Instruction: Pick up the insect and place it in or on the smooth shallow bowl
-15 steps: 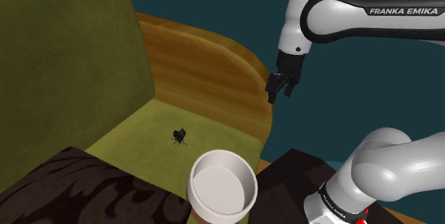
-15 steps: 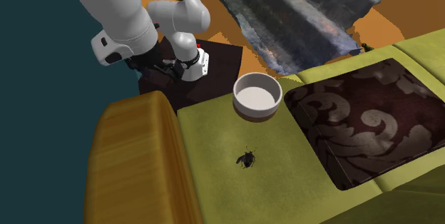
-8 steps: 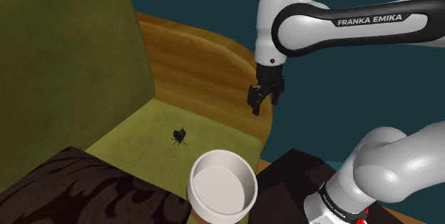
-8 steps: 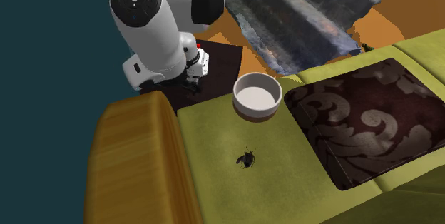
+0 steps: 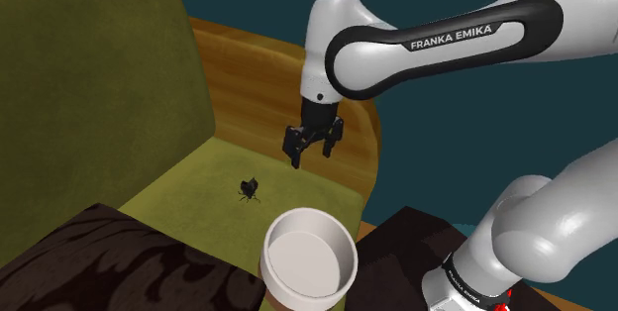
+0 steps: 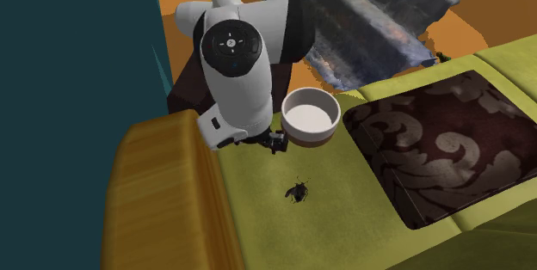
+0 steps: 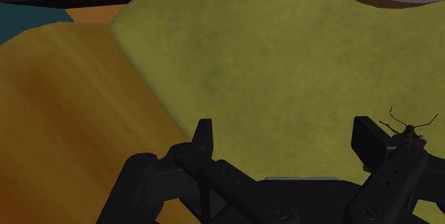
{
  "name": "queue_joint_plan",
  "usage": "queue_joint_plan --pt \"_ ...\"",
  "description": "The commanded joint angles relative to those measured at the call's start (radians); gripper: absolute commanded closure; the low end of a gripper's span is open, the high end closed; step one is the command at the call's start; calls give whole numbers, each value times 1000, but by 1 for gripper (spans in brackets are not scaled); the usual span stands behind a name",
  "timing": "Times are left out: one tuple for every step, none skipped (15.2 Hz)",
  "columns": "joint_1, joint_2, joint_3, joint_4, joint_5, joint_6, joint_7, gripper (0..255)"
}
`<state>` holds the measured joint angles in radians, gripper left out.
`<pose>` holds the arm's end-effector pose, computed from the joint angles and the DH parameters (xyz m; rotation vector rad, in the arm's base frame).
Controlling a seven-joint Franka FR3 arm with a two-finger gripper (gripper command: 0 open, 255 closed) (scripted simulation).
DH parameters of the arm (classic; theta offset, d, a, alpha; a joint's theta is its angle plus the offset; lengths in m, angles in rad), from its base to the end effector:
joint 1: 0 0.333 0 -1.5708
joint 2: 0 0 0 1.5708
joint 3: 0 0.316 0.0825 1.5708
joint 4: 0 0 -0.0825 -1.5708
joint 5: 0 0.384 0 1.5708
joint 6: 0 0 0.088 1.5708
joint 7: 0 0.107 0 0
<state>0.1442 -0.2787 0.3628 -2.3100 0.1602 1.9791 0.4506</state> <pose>0.3930 0.2355 0.4426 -3.1268 0.0445 0.1252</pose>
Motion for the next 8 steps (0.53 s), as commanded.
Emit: queue_joint_plan --pt "6 68 32 47 -13 37 51 0" --pt "8 103 46 71 -23 51 76 0" --pt "12 139 59 96 -36 65 101 0" --pt "16 175 71 123 -50 77 127 0" --pt "21 211 82 150 -66 88 154 0" --pt "26 249 93 179 -84 98 180 0" --pt "32 286 102 209 -103 107 207 0" --pt "40 325 109 241 -123 114 234 0"
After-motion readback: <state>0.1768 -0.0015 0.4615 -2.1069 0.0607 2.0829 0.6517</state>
